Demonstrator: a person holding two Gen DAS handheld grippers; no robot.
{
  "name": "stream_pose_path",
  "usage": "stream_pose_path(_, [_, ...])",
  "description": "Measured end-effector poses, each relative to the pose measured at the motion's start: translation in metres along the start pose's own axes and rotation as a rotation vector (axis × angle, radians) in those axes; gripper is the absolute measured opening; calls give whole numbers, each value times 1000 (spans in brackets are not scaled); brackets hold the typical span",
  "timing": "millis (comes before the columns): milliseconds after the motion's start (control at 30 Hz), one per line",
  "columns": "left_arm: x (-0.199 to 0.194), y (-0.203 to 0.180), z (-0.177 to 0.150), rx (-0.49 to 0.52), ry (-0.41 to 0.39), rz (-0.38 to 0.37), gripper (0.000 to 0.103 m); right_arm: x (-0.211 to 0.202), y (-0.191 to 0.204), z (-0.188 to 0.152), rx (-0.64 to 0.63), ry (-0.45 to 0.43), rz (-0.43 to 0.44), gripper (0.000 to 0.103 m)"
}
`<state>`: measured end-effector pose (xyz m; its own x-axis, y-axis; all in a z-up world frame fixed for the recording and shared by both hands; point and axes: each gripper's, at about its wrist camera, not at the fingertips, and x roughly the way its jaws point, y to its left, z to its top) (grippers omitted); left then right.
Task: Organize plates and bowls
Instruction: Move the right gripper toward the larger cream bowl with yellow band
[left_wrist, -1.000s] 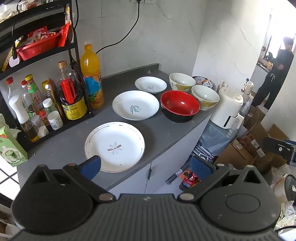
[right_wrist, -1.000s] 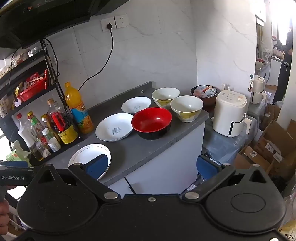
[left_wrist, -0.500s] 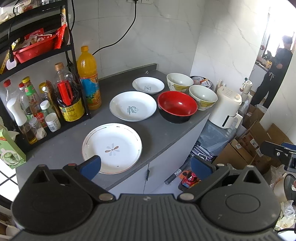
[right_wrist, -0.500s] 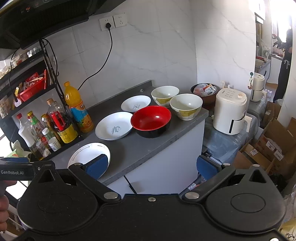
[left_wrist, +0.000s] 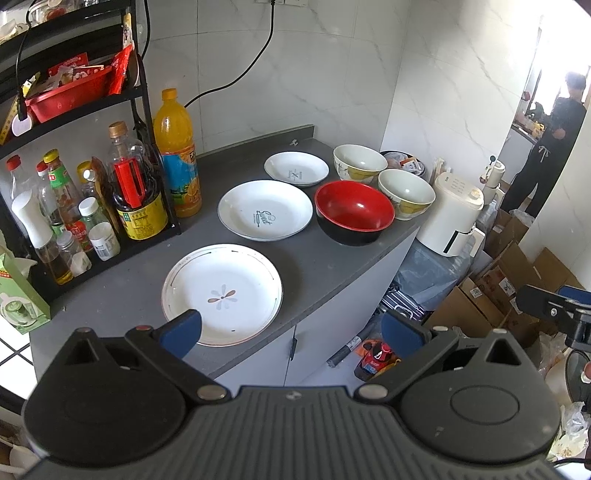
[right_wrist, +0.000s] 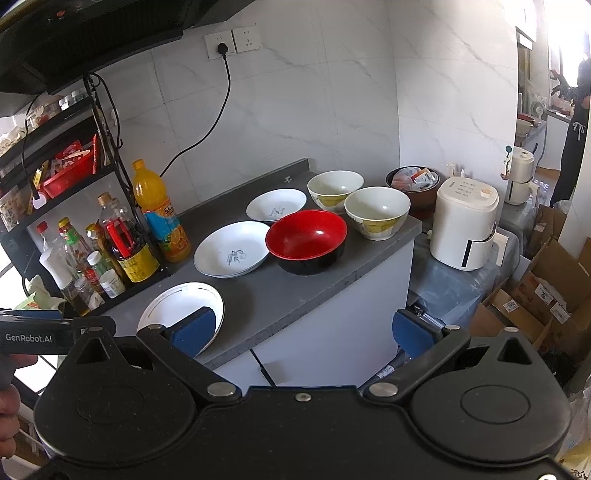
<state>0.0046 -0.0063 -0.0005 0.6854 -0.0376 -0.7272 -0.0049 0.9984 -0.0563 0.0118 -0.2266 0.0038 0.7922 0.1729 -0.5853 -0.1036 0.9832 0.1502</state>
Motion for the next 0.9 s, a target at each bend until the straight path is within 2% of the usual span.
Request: stream_pose_path(900, [13, 5, 7, -4, 13, -5, 103, 14, 1, 4, 8, 14, -20, 103])
